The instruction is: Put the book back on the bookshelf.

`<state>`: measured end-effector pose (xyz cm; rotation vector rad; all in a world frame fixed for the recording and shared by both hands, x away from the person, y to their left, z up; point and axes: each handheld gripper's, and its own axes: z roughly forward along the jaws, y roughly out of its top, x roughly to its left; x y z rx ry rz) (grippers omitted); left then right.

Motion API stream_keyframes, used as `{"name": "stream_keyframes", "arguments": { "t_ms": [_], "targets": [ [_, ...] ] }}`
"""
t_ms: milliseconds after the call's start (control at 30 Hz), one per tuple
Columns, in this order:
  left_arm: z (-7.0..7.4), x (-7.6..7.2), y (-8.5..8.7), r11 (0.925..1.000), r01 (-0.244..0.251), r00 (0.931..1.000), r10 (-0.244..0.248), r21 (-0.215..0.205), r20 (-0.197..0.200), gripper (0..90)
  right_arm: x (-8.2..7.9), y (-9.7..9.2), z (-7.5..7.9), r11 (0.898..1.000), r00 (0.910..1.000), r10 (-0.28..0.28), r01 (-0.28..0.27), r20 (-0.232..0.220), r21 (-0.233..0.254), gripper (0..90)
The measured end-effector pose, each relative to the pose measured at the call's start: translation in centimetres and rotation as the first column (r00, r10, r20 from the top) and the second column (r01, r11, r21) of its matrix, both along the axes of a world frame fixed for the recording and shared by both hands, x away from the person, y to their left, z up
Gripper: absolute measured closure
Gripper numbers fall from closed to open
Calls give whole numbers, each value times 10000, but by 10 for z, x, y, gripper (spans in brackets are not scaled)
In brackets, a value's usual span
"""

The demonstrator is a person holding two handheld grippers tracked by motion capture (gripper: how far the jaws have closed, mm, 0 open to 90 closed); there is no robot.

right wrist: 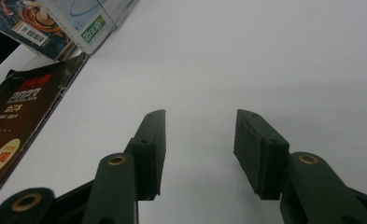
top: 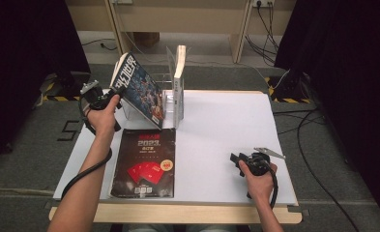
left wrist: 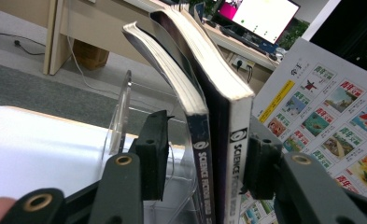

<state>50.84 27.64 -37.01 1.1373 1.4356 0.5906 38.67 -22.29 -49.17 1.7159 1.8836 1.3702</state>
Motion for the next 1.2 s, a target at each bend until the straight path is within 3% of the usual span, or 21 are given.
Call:
{"name": "stream_keyframes", "arguments": {
  "t_ms": [567,633,867,1100,1200],
  "targets": [
    [-8,5,-4,9999,-22,9994,17,-141,-343,471,0,-1,0,10000,9999,-60,61,-88,60,547],
    [-8,7,-4,9996,101,9993,-110,-247,-371,495,0,-1,0,10000,10000,-16,16,-64,41,547],
    [-6,13,-11,9997,190,9995,-186,170,-252,685,0,-1,-1,10000,9999,23,-23,-109,19,546],
    [2,21,-12,9997,248,9980,-249,-28,-577,741,1,0,-3,10000,9996,46,-44,-270,66,545],
    [9,25,-14,9992,368,9967,-355,167,-725,754,1,0,-3,10000,9998,80,-80,-201,4,545]
  ]
}}
